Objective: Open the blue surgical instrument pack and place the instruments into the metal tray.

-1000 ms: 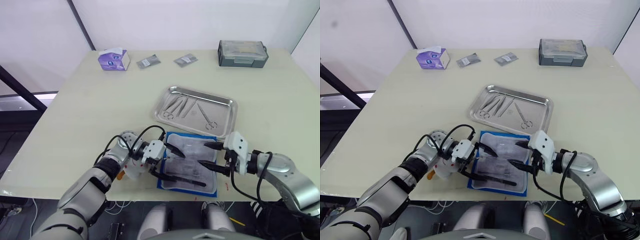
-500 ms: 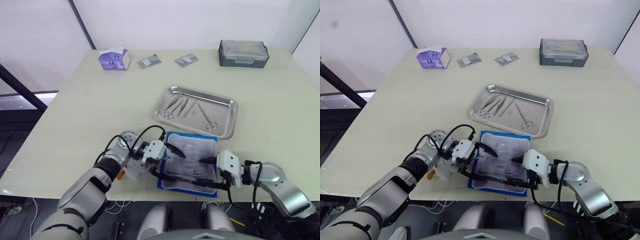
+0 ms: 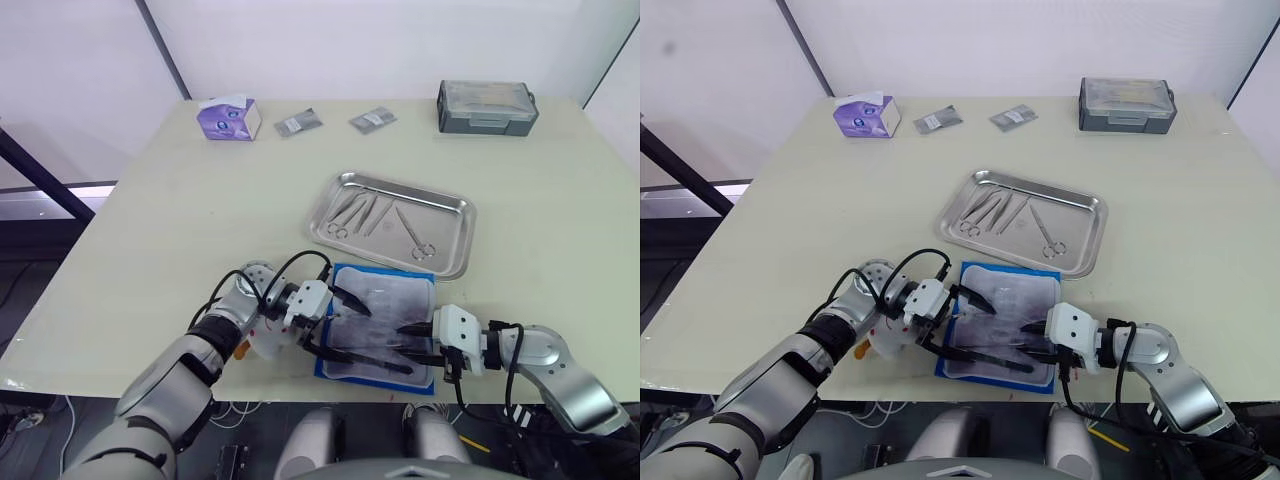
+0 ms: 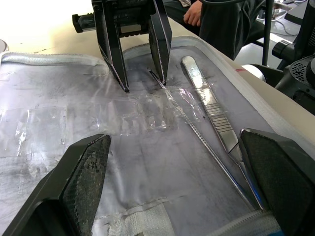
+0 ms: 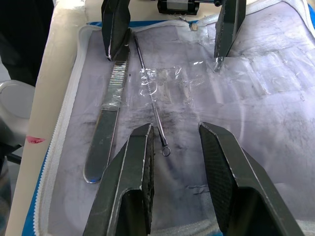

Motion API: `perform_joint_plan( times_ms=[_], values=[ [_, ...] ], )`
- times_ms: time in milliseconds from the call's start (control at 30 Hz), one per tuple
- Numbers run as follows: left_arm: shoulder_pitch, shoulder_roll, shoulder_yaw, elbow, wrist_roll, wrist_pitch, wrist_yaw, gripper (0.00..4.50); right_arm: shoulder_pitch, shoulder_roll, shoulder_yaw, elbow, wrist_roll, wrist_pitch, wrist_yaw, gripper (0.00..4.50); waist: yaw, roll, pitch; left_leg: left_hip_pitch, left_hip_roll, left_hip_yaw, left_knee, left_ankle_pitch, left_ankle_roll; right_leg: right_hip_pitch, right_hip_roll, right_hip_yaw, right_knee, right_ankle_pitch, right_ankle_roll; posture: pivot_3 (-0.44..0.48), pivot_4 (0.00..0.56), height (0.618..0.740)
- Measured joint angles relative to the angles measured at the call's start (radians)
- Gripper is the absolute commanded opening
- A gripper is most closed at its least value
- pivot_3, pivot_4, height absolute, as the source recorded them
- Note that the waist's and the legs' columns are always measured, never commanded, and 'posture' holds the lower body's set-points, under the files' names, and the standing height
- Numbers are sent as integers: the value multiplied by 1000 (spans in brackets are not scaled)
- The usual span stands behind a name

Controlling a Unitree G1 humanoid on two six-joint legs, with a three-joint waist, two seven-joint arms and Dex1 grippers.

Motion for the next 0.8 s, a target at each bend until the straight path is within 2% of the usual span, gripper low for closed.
perform_joint_plan(
  times_ms=[533, 633, 700, 800],
  values=[
    [-1, 3, -3, 0, 0, 0, 0, 4500, 0, 20, 10, 94, -4, -150, 42, 1515, 0, 0, 0, 1, 0, 0, 0, 0, 0, 1, 0, 0, 0, 0, 0, 0, 150, 734],
    [-2, 4, -5, -1, 0, 0, 0, 4500, 0, 22, 12, 97, -4, -156, 46, 838, 0, 0, 0, 2, 0, 0, 0, 0, 0, 1, 0, 0, 0, 0, 0, 0, 150, 734],
    [-4, 5, -7, 0, 0, 0, 0, 4500, 0, 27, 23, 102, -5, -166, 50, 28, -1, 0, 0, 2, 0, 0, 0, 0, 0, 1, 1, 0, 0, 0, 0, 0, 150, 734],
    [-7, 6, -11, 0, 0, 0, 1, 4500, -4, 29, 23, 108, -6, -171, 48, 28, -1, -1, 0, 2, 0, 0, 0, 0, 0, 1, 1, 0, 0, 0, 0, 0, 150, 734]
  ],
)
